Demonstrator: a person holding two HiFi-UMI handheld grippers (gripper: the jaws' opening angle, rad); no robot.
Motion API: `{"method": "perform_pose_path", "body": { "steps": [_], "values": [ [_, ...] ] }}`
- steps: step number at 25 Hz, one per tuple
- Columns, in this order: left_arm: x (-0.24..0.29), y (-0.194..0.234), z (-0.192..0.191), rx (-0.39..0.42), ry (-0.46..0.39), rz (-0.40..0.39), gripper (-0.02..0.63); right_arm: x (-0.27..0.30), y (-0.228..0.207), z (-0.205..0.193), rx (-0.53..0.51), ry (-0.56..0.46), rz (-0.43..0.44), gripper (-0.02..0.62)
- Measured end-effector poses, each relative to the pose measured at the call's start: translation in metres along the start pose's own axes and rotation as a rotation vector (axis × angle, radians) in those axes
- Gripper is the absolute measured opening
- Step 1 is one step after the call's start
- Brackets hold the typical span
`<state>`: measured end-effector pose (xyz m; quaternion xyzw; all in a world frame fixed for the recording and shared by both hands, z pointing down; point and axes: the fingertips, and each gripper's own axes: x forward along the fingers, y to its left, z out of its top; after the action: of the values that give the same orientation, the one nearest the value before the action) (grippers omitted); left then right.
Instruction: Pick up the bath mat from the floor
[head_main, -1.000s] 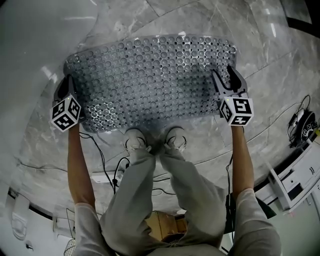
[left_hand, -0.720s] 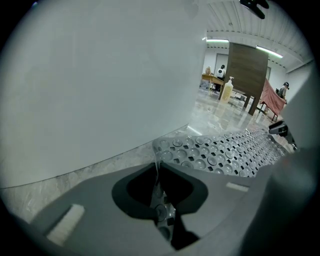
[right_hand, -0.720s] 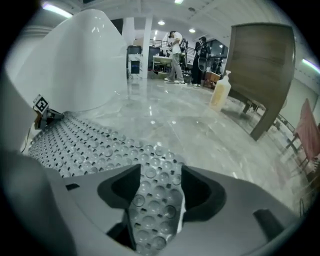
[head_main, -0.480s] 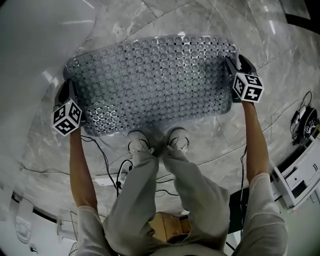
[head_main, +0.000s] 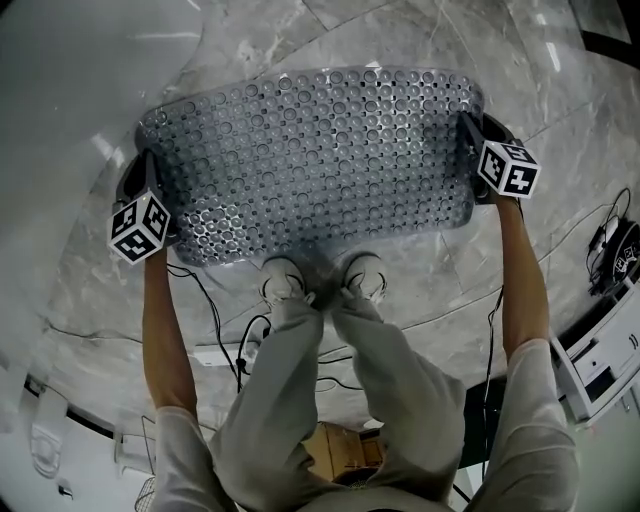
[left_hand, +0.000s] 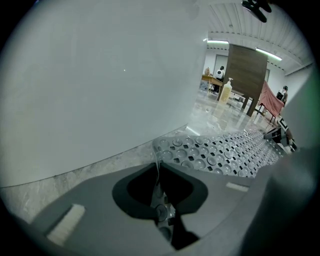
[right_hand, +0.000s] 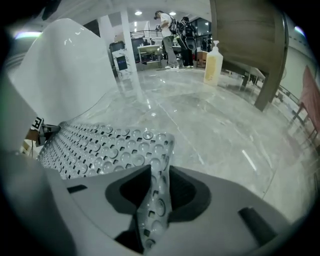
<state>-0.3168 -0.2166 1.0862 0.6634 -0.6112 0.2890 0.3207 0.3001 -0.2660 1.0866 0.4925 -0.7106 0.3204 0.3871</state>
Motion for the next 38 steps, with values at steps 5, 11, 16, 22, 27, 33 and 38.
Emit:
{"method": "perform_pose_path", "body": {
  "steps": [5,11,16,22,27,33,38],
  "values": [
    [0.001,-0.001,0.001,-0.003,-0.004,0.009,0.032,-0.002,-0.006,0.001,0.012,0.01,-0.027,0.034],
    [-0.001,-0.002,0.001,-0.003,0.01,0.005,0.029,-0.004,-0.005,0.002,0.025,0.004,-0.044,0.029],
    [-0.009,-0.005,0.008,-0.01,0.018,-0.007,0.029,-0.016,0.001,0.01,0.039,-0.03,-0.08,0.026],
    [-0.038,-0.021,0.029,-0.003,0.032,-0.02,0.028,-0.05,0.017,0.028,0.048,-0.047,-0.077,0.026],
    [-0.065,-0.037,0.045,-0.014,0.043,-0.035,0.028,-0.082,0.038,0.044,0.046,-0.05,-0.05,0.025],
    [-0.098,-0.054,0.062,-0.029,0.044,-0.058,0.028,-0.116,0.058,0.058,0.048,-0.076,-0.027,0.025],
    [-0.131,-0.073,0.079,-0.018,0.042,-0.088,0.028,-0.149,0.079,0.075,0.049,-0.097,0.002,0.025]
  ]
}}
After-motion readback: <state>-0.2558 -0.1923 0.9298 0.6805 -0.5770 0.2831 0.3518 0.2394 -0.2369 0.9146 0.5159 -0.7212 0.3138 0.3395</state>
